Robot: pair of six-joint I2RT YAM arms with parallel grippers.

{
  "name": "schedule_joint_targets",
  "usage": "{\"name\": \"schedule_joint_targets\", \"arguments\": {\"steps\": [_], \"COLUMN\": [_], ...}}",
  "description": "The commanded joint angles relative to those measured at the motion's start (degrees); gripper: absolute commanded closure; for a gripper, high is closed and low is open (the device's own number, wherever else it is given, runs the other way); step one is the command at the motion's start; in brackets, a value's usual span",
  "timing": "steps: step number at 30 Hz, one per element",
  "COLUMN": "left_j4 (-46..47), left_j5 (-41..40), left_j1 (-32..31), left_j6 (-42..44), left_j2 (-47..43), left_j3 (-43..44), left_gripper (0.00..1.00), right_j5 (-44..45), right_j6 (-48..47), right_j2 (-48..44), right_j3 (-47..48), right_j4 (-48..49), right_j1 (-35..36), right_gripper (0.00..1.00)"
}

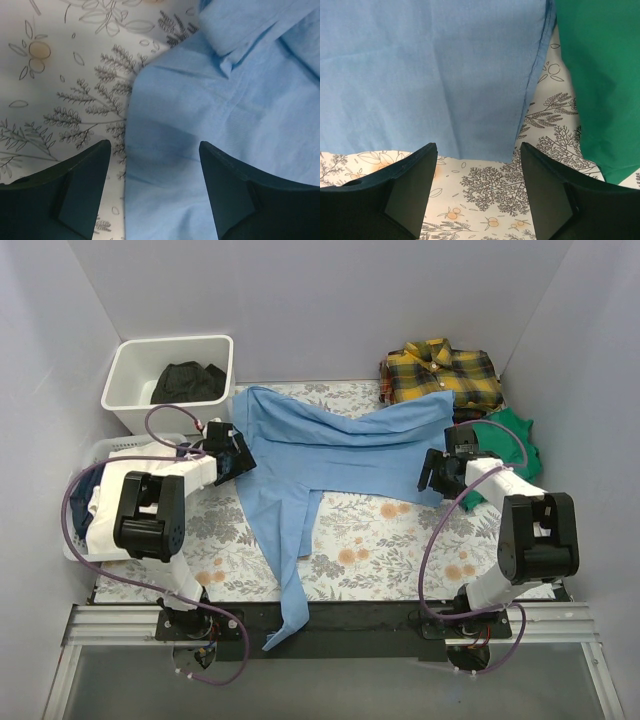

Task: Fold and stack the long sleeve shirts
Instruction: Flatten the shirt out

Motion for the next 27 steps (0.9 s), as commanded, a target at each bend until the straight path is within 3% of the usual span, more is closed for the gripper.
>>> {"name": "schedule_joint_targets", "arguments": {"steps": [1, 7, 17, 20, 22, 23, 24, 27], "left_j4": [-0.9, -2.4, -3.6, -3.8, -4.1, -4.1, -4.3, -5.2], "left_j5": [-1.1, -2.1, -1.5, -1.2, -1.2, -1.2, -1.2, -2.1], "left_j1": [0.1, 0.1, 0.1, 0.1, 0.1, 0.1, 0.1, 0.1], "left_j6": [-0.9, -0.7, 1.8, 2.4, 2.6, 2.7, 2.7, 2.9], "left_j2": [2.1, 4.4, 6.5, 6.6, 6.4, 6.4, 6.3, 5.6], "left_j3": [3.8, 4.8, 5.9, 6.3, 6.5, 6.6, 6.7, 7.4], "left_gripper": [0.30, 0.36, 0.61, 0.79, 0.91, 0.94, 0.97, 1.00], "right_j5": [2.5, 5.1, 2.5, 1.4, 1.4, 1.4, 1.5, 2.3], "right_j6": [1.4, 1.2, 2.1, 2.3, 2.5, 2.5, 2.6, 2.6], "right_j2": [1.5, 3.6, 8.5, 9.1, 9.1, 9.1, 9.1, 8.4], "right_j3": [4.7, 5.3, 4.9, 5.0, 5.2, 5.8, 6.0, 7.2], "right_j4": [-2.6, -5.2, -6.7, -6.4, -6.5, -6.7, -7.0, -8.3], "right_j1": [0.2, 0.2, 0.2, 0.3, 0.3, 0.4, 0.5, 0.5], "right_gripper": [0.25, 0.25, 0.28, 0.45, 0.64, 0.70, 0.83, 0.99]}}
